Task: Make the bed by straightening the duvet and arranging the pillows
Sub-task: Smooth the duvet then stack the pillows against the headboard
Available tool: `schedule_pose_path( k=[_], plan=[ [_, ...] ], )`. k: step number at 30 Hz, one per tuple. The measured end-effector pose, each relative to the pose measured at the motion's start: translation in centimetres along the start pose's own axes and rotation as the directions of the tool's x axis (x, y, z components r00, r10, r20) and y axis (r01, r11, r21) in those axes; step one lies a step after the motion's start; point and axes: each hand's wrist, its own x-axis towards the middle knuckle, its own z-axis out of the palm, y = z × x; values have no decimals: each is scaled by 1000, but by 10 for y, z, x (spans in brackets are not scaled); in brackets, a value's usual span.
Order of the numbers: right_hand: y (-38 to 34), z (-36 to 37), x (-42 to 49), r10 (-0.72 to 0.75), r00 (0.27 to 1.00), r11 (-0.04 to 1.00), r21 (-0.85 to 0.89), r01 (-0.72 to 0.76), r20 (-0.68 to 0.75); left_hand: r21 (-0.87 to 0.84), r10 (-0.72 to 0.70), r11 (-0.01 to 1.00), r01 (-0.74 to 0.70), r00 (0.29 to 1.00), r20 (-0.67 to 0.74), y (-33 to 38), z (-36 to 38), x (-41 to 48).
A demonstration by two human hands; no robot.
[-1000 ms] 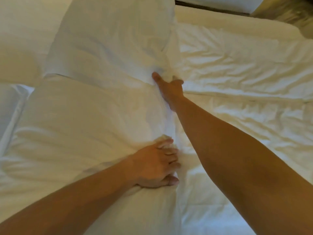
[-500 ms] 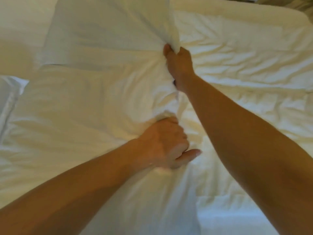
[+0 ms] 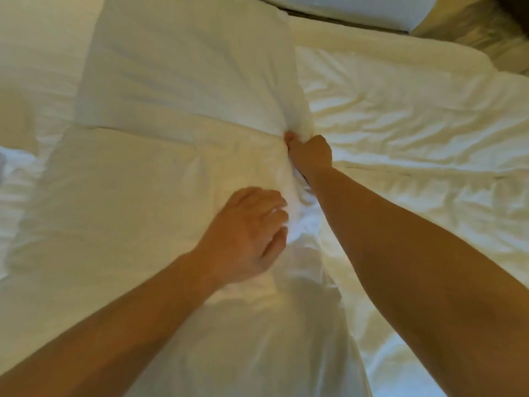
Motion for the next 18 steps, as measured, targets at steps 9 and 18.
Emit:
schedule_pose_path(
  k=[9, 18],
  plan=[
    [-47, 6, 25, -45, 995, 980, 195, 27, 87, 395, -802, 591, 704, 564, 195, -100, 24, -14],
    [-64, 22, 37, -74, 996, 947, 316, 57, 44, 361, -784, 604, 710, 610, 112, -112, 41, -26]
  ],
)
